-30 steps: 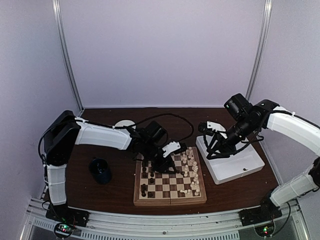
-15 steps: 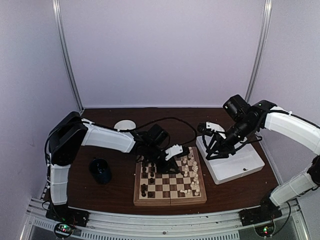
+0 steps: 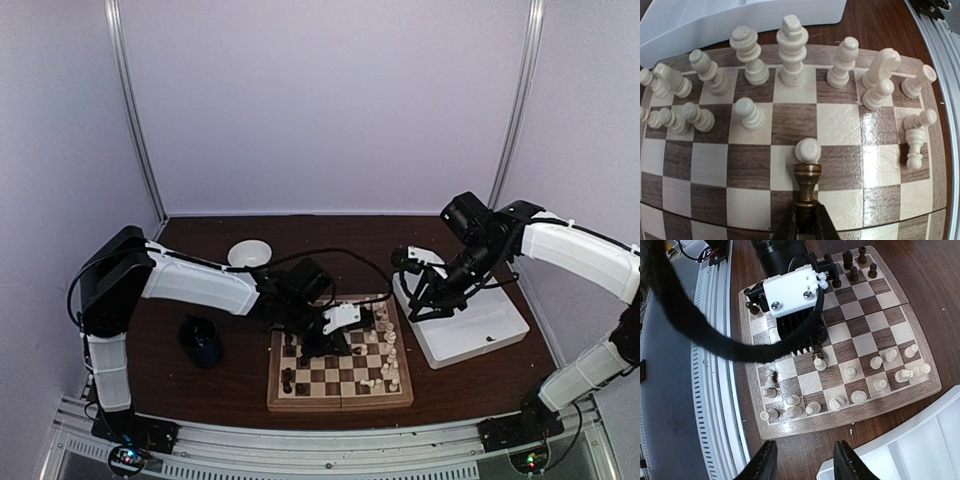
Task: Set up the chess pieces on the board
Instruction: Pick up the bishop from the chessboard, then pass from the left arm to the right
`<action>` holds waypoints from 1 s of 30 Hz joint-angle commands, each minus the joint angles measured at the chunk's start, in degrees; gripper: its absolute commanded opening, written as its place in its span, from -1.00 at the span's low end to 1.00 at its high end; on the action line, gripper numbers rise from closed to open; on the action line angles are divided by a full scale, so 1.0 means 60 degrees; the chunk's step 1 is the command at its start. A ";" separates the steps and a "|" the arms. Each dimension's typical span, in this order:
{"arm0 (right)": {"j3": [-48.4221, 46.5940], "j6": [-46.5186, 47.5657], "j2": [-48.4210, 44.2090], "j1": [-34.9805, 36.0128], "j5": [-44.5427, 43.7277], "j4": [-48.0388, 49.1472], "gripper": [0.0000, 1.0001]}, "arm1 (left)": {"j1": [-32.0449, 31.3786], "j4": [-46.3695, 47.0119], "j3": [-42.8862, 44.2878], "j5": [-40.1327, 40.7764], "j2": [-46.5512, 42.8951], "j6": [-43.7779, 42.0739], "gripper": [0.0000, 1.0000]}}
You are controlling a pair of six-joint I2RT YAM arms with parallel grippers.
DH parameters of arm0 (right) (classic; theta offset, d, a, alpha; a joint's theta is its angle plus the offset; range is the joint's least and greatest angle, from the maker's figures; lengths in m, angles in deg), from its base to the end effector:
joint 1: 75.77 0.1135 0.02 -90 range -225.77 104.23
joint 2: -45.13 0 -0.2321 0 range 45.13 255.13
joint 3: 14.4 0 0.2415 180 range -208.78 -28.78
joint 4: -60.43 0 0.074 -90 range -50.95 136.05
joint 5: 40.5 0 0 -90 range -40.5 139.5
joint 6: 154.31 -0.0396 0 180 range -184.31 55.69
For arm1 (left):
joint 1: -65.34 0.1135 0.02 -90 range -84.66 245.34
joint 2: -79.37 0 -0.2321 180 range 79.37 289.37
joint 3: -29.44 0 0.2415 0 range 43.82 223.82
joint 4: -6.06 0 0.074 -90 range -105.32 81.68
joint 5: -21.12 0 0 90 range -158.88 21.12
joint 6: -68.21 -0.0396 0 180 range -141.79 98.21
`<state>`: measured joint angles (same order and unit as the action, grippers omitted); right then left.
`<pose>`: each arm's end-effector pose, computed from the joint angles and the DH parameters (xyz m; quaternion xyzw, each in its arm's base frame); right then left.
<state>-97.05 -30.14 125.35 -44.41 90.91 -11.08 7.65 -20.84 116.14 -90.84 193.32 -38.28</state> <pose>0.2074 0.1571 0.2556 -0.5518 0.7388 0.3434 0.1783 0.1980 -0.3407 0.1253 0.6101 0.7097 -0.2759 0.2191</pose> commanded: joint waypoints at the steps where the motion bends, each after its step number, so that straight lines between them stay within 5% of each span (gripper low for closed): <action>1: -0.0415 0.0032 0.0223 -0.0084 0.0425 0.0116 -0.16 | 0.0083 -0.0464 -0.0455 0.0667 -0.0869 0.0461 -0.96; 15: -0.0957 -0.0391 0.1494 -0.0041 0.1534 0.0278 -0.16 | 0.0382 0.0211 -0.0345 -0.0622 -0.1646 0.2438 -0.96; 30: -0.2058 -0.1882 0.3011 0.0099 0.3440 0.0303 -0.03 | 0.0475 0.3013 -0.0540 -0.1223 -0.2284 0.5469 -0.94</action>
<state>-105.86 -38.29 140.72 -44.02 105.99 -8.58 10.18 -11.24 112.79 -96.59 182.50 -11.29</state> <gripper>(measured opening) 0.484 0.093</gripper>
